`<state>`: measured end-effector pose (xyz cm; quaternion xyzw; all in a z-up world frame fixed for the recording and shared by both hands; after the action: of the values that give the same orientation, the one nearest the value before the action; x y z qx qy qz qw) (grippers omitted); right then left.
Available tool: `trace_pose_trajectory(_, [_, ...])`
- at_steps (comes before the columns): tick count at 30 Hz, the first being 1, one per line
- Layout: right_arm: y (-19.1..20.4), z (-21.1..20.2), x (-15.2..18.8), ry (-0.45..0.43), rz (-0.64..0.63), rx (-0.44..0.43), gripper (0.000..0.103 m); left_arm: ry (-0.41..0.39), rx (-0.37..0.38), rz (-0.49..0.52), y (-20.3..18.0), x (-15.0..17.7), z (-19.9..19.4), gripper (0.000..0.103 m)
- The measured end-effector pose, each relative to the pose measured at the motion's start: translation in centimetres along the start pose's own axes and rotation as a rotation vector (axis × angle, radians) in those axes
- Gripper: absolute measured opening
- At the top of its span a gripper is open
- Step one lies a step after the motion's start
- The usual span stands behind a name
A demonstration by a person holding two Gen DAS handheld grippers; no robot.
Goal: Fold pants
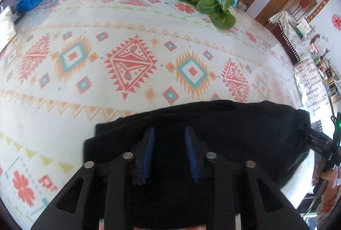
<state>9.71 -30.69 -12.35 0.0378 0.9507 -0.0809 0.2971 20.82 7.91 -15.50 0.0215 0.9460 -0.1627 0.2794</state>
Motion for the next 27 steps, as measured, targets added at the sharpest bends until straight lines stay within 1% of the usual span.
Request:
trace_pose_trajectory(1, [0.4,-0.9,-0.2,-0.028,-0.013,0.006,0.070,-0.021,-0.008,0.013,-0.3,-0.1,-0.8,0.036])
trace_pose_trajectory(2, [1.2,-1.8,-0.6,-0.058,-0.024,0.001,0.073,-0.039,-0.007,0.022,-0.8,-0.3,-1.4,0.044])
trace_pose_trajectory(3, [2.3,-2.3,-0.9,-0.082,-0.031,-0.016,0.076,-0.050,0.001,0.025,-1.1,-0.3,-1.6,0.048])
trace_pose_trajectory(5, [5.2,-2.4,-2.2,-0.104,-0.052,-0.073,0.077,-0.041,0.002,0.027,-1.8,0.0,-1.2,0.048])
trace_pose_trajectory(7, [9.0,-1.1,-3.4,-0.096,-0.089,-0.102,0.077,-0.019,-0.051,0.044,-1.8,0.6,-0.1,0.048])
trace_pose_trajectory(9, [11.7,0.3,-4.1,-0.081,-0.105,-0.121,0.077,-0.003,-0.076,0.050,-1.6,1.2,0.5,0.048])
trace_pose_trajectory(10, [13.3,1.6,-4.2,-0.053,-0.113,-0.112,0.077,-0.005,-0.081,0.056,-1.6,1.5,0.5,0.048])
trace_pose_trajectory(11, [14.0,2.4,-4.4,-0.033,-0.119,-0.101,0.077,-0.010,-0.087,0.068,-1.7,1.7,0.4,0.048])
trace_pose_trajectory(12, [14.8,3.6,-4.4,-0.006,-0.122,-0.083,0.080,-0.012,-0.094,0.084,-1.8,2.0,0.4,0.048])
trace_pose_trajectory(13, [14.9,4.1,-4.6,-0.004,-0.114,-0.071,0.085,-0.011,-0.101,0.105,-2.0,2.2,0.5,0.048])
trace_pose_trajectory(14, [14.5,4.6,-4.9,-0.015,-0.095,-0.049,0.097,-0.014,-0.107,0.123,-2.0,2.4,0.5,0.048])
trace_pose_trajectory(15, [13.8,5.3,-5.1,-0.001,-0.071,-0.029,0.103,-0.018,-0.111,0.136,-2.1,2.5,0.6,0.048])
trace_pose_trajectory(17, [12.6,6.0,-5.1,0.039,0.015,-0.106,0.103,-0.028,-0.110,0.150,-2.1,2.8,0.7,0.049])
trace_pose_trajectory(18, [11.8,5.8,-5.1,0.041,0.056,-0.136,0.101,-0.031,-0.107,0.153,-2.1,2.8,0.7,0.051])
trace_pose_trajectory(19, [10.6,4.8,-5.3,0.001,0.078,-0.145,0.102,-0.034,-0.102,0.152,-2.1,2.9,0.6,0.051])
trace_pose_trajectory(20, [9.6,3.9,-5.3,-0.032,0.076,-0.140,0.102,-0.035,-0.099,0.151,-2.1,2.8,0.7,0.052])
trace_pose_trajectory(22, [7.1,1.8,-4.7,-0.086,0.054,-0.089,0.102,-0.039,-0.094,0.145,-2.0,2.8,0.7,0.052])
trace_pose_trajectory(23, [6.2,1.3,-4.3,-0.094,0.056,-0.081,0.102,-0.042,-0.091,0.142,-2.0,2.8,0.6,0.052])
trace_pose_trajectory(25, [3.2,0.5,-2.8,-0.083,0.091,-0.068,0.102,-0.045,-0.092,0.146,-2.1,2.8,0.7,0.053])
trace_pose_trajectory(26, [2.0,0.0,-1.8,-0.068,0.112,-0.052,0.102,-0.046,-0.095,0.150,-2.2,2.8,0.7,0.053])
trace_pose_trajectory(27, [-0.3,0.0,-0.5,-0.046,0.144,-0.023,0.101,-0.048,-0.099,0.156,-2.2,2.9,0.7,0.053])
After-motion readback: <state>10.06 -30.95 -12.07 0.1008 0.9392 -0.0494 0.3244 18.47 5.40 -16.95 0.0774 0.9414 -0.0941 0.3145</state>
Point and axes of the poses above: each gripper's, at about its wrist camera, not at the fingertips, and z roughly the way its jaws point, y to its left, x to its underside, the point moved 5 cm from there along z, roughly the way its jaws point, and after that the axes turned 10 degrees about -y, right-handed, at the moved point
